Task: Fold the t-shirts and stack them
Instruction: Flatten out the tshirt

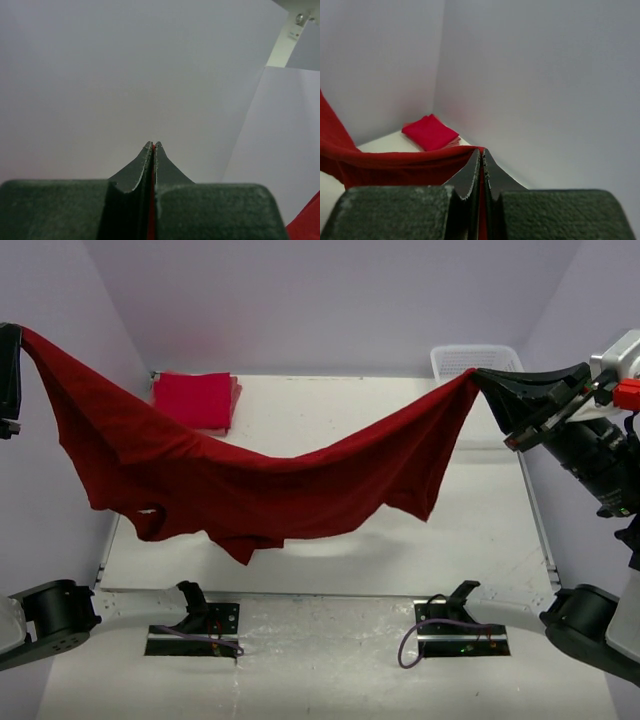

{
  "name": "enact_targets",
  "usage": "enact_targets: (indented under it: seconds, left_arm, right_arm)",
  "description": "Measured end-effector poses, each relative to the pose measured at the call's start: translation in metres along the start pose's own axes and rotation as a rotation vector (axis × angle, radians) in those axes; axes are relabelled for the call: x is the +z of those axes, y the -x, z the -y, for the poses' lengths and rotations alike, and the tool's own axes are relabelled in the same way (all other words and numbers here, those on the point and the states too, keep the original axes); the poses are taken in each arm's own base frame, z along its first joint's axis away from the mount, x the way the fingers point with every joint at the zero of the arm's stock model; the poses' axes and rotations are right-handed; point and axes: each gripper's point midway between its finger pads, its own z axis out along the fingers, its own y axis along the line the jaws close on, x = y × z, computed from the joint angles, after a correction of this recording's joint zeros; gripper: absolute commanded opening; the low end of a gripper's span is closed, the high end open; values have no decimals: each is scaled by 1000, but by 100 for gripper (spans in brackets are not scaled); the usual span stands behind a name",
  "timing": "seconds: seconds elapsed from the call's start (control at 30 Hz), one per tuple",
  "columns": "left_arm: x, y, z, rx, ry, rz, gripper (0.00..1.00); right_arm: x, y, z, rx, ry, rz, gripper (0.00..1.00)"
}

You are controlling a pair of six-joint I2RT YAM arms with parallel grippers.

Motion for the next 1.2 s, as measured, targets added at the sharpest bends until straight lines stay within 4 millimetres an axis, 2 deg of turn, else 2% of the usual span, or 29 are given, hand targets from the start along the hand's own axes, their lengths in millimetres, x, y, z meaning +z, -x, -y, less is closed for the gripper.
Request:
enact_targets:
  seconds: [0.23,0.4,0.5,0.67,0.8,0.93,1.03,1.1,1.2]
  left_arm:
    - [1,3,26,-5,-137,26,0]
    - [9,-2,42,-4,-184,33,0]
    - [18,-5,53,3,-201,41,0]
    - [44,-16,73,49,-200,53,0]
    - [70,-40,88,129,-170,33,0]
    - [87,-68,98,205,-150,-9,0]
    - [91,-83,103,232,-158,-39,0]
    - [88,-81,103,231,-165,-40,0]
    - [78,-63,95,203,-176,-10,0]
  right_arm:
    - [-20,14,-21,1,134,60,0]
    - [-44,28,-24,-2,166,121,0]
    - [-49,38,-21,-13,158,161,0]
    - [-37,44,-9,-54,90,194,0]
    - [-12,44,7,-102,-2,178,0]
    - [21,29,15,-139,-57,117,0]
    - [35,17,14,-148,-63,77,0]
    - [38,13,13,-149,-58,61,0]
    - [26,19,11,-139,-42,82,0]
